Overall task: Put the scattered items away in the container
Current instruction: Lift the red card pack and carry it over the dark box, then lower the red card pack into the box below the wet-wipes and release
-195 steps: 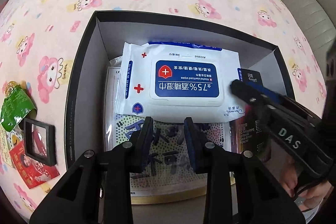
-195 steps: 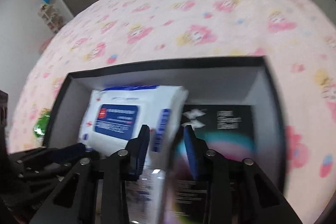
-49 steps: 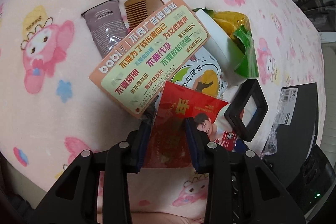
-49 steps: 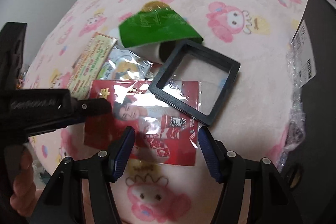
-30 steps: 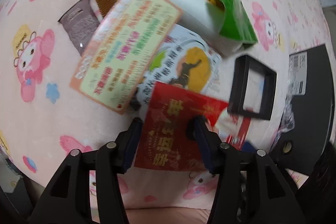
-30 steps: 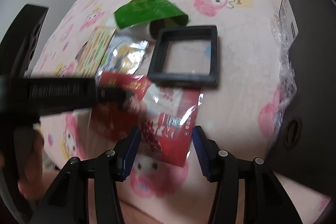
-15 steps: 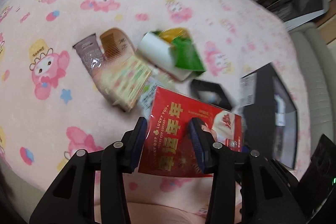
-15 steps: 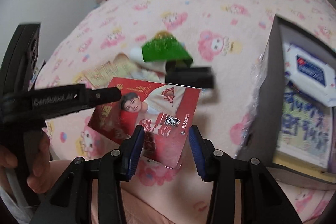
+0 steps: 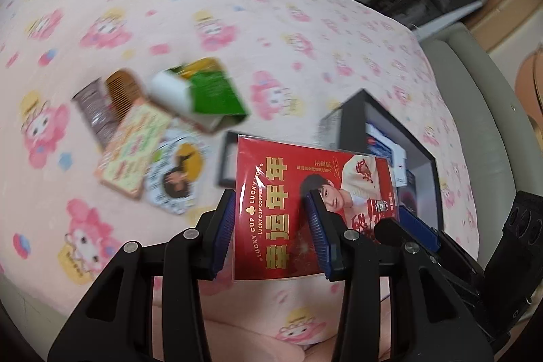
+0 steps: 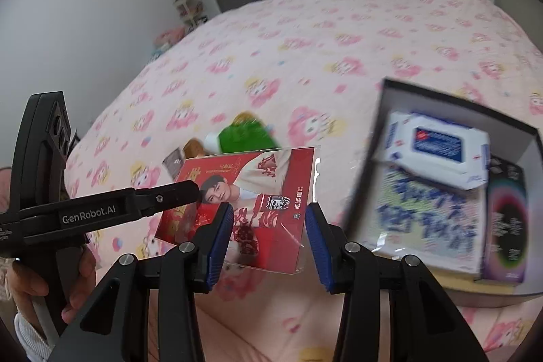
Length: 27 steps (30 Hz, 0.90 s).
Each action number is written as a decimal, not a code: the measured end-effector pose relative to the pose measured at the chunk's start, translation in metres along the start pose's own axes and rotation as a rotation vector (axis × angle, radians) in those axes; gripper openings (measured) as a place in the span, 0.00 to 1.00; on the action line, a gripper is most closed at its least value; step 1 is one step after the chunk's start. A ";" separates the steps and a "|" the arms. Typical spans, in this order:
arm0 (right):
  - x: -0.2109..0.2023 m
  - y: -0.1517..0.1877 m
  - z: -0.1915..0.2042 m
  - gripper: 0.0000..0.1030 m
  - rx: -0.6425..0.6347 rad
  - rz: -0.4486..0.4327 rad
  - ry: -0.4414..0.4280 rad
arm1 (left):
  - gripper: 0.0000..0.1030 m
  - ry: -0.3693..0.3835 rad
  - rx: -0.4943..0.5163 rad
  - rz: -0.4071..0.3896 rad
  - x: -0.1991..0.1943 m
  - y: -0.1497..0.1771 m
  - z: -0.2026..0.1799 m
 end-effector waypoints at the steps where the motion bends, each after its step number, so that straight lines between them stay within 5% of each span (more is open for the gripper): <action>1: -0.005 -0.003 -0.008 0.39 0.005 -0.012 0.007 | 0.40 -0.001 0.032 -0.002 0.003 -0.004 -0.014; 11: -0.042 -0.013 -0.114 0.39 0.095 -0.082 0.096 | 0.40 0.053 0.213 0.073 0.062 -0.009 -0.127; 20: -0.028 0.012 -0.185 0.39 0.179 -0.022 0.126 | 0.40 -0.032 0.272 0.177 0.125 0.011 -0.160; 27: 0.001 0.030 -0.199 0.39 0.209 0.049 0.124 | 0.41 -0.158 0.339 0.188 0.141 0.020 -0.162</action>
Point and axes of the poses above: each gripper's, at about its wrist camera, not at the fingertips, and x roughly the way its jaws point, z to its left, y to its underside, the point moved 6 cm from there along x, roughly the way its jaws point, and after that the axes turned 2 degrees about -y, right-handed, at the moved point
